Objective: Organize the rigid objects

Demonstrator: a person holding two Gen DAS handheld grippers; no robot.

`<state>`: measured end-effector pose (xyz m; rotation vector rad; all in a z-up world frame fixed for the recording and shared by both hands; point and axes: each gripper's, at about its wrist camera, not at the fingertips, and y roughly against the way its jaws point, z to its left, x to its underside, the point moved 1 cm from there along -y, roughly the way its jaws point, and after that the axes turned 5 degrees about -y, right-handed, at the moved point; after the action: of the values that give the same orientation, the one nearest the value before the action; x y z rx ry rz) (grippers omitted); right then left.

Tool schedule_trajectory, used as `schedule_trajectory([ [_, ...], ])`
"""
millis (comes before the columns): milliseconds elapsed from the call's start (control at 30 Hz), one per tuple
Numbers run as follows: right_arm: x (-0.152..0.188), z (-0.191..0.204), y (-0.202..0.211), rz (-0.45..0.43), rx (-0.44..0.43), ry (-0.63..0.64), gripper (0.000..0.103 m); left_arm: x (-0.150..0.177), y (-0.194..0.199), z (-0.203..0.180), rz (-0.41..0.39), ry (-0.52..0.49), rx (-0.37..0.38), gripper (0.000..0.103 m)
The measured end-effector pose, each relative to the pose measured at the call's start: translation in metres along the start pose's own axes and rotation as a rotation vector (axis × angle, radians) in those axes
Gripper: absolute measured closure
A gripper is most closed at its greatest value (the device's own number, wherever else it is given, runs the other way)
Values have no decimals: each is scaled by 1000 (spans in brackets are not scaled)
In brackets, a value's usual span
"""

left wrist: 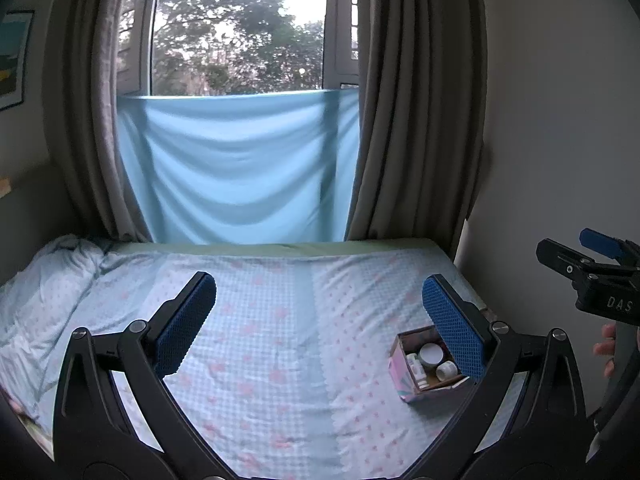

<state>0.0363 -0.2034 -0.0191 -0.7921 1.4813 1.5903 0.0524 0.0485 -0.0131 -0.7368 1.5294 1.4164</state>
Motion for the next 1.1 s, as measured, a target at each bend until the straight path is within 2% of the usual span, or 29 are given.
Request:
schedule_trajectory([
  [1100, -2, 3, -3, -3, 6, -6, 0, -7, -12, -7, -22, -24, -11, 0],
])
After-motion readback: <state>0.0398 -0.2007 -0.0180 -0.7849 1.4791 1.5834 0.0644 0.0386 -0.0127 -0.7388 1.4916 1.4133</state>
